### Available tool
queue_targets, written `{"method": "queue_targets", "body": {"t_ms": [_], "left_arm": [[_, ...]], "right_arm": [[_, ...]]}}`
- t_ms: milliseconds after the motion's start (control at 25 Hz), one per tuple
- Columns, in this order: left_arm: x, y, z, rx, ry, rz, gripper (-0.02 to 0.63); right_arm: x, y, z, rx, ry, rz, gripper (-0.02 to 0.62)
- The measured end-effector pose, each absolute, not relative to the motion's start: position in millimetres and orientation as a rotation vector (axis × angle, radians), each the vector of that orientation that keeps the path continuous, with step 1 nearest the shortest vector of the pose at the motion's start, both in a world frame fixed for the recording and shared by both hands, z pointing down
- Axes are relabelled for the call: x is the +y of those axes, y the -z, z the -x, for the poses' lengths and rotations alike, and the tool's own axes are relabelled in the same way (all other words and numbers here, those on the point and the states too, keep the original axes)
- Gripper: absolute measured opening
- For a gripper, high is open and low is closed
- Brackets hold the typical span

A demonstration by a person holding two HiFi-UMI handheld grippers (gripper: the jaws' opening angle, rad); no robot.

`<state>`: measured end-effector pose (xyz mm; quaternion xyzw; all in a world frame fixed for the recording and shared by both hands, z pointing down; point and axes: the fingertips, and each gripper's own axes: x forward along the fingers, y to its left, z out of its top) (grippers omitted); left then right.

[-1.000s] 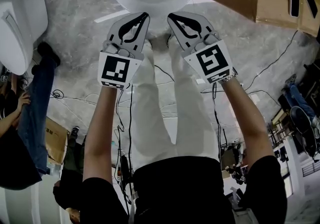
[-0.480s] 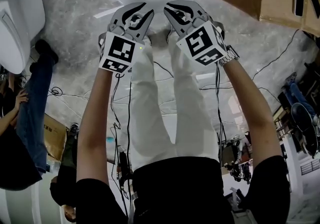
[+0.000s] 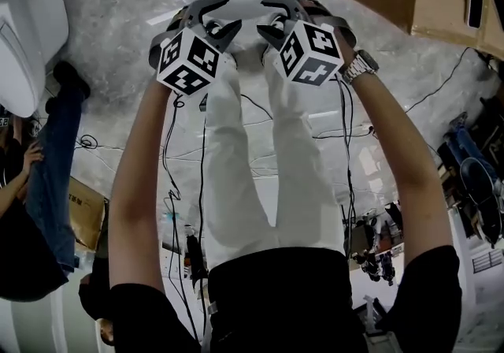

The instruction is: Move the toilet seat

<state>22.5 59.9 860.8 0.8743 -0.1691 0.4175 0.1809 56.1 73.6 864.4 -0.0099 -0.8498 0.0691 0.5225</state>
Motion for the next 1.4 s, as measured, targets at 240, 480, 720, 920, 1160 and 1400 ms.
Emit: {"method": "queue_targets", "body": {"t_ms": [240, 480, 720, 920, 1160, 1400], "left_arm": [[67, -879, -25, -0.308, -1.302, -2.47, 0.222], [71, -901, -26, -0.144, -1.449, -2.485, 0.248], [81, -927, -19, 0.087, -1.655, -2.457, 0.249], [78, -932, -21, 0.139, -1.686, -2.43, 0.249], [79, -939, -20, 0.224, -1.734, -2.417, 0.249], [80, -942, -20, 0.256, -1.759, -2.41, 0.25]], "right_arm": [[74, -880, -56, -1.989, -0.093, 0.112, 0.227], [72, -897, -54, -1.953, -0.057, 0.177, 0.244], [75, -917, -51, -1.889, 0.006, 0.271, 0.245], [75, -927, -49, -1.869, 0.01, 0.299, 0.245], [76, -938, -48, -1.833, 0.009, 0.336, 0.245], [78, -947, -51, -1.786, 0.047, 0.356, 0.245]]}}
